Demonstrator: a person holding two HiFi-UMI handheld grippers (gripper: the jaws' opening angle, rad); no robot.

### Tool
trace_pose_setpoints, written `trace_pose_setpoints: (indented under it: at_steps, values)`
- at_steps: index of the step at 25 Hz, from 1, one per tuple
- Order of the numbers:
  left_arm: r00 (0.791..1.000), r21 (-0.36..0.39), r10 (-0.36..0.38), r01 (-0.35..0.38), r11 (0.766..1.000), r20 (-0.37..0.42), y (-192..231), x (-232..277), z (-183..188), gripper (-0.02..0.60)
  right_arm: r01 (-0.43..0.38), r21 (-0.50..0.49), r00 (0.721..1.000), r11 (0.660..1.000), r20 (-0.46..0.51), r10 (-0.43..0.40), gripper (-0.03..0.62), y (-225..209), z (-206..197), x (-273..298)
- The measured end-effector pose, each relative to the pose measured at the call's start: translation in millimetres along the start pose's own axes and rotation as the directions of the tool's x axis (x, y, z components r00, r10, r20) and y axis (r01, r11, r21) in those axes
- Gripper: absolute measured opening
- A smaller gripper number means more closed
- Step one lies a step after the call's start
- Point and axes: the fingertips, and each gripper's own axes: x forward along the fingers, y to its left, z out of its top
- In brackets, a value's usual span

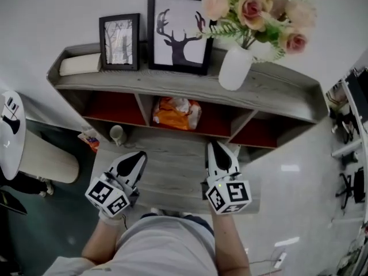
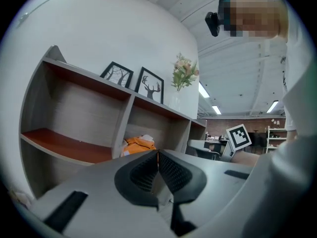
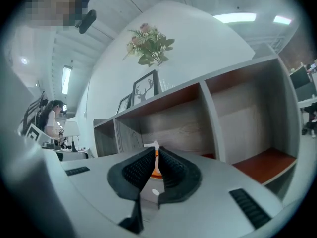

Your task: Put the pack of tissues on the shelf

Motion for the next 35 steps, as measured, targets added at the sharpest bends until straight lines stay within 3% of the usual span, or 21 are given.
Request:
trace_pose_setpoints:
  at_steps: [7, 13, 35]
  values:
    - [0.993, 0.006, -0.111, 0.111, 0.994, -0.024, -17.0, 26.3, -3.4, 0.017, 0.019, 0.012, 1.000, 1.000, -0.015, -0.019, 0.028, 14.5, -15.0, -28.2]
    - [0.987, 0.004, -0.153, 0.153, 0.988, -0.041, -24.5, 33.8, -9.0, 0.017, 0.009, 0.015, 1.000, 1.000, -0.022, -0.009, 0.028, 24.4, -22.4, -33.9]
    - [0.987, 0.003, -0.150, 0.151, 0.989, -0.054, -31.0, 33.8, -14.9, 0.017, -0.007, 0.027, 0.999, 1.000, -0.037, 0.008, 0.028, 24.1, -26.3, -39.2]
